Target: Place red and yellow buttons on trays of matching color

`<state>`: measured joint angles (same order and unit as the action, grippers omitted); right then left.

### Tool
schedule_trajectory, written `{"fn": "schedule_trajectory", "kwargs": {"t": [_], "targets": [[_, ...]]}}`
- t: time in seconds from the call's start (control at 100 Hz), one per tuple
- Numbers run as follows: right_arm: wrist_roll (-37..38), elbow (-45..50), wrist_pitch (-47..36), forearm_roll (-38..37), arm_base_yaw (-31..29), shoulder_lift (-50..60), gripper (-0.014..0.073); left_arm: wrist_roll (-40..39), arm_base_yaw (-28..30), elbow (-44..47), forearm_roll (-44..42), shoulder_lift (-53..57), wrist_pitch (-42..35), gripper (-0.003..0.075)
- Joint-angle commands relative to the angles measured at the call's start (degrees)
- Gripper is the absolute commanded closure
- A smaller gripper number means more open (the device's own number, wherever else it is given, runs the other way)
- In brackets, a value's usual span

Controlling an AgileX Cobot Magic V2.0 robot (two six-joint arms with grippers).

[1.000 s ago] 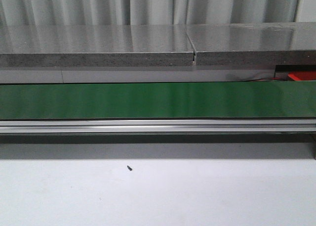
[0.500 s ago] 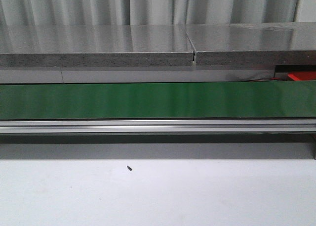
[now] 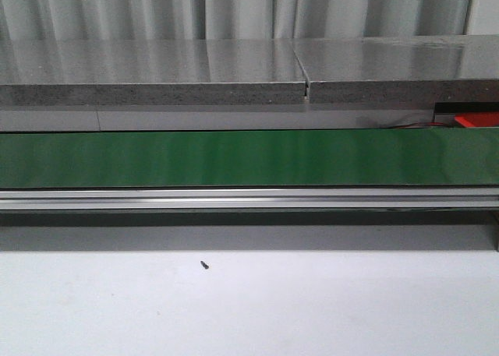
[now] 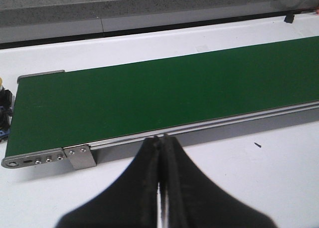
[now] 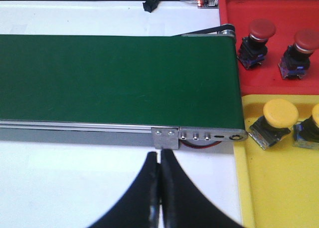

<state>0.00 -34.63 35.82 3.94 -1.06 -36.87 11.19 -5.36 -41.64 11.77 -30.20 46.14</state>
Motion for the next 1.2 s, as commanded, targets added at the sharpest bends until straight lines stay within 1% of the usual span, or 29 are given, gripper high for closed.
{"fn": "schedule_trajectory", "kwargs": {"t": [0.0,0.2,0.36,1.19], "targets": [[0.00,0.97,-4.38,-0.55,-0.02,3.16,0.0661,0.04,-0.46,-1.54,0.83,-0.33,-4.18,0.0739],[0.00,5.62,-3.09,-0.55,-0.02,10.40,0.0661,0.04,-0.46,-1.54,0.83,-0.33,-4.18,0.0739],[0.00,6.32,-3.52,-0.61,-0.02,13.82,0.0661,0.04,-0.46,-1.54,0.83,-0.33,-4.18,0.0739],[0.00,6.32,-3.53,0.27,-0.02,13.97,0.0661,0.04,-0.46,-1.54,0.83,-0.33,-4.18,0.0739]]}}
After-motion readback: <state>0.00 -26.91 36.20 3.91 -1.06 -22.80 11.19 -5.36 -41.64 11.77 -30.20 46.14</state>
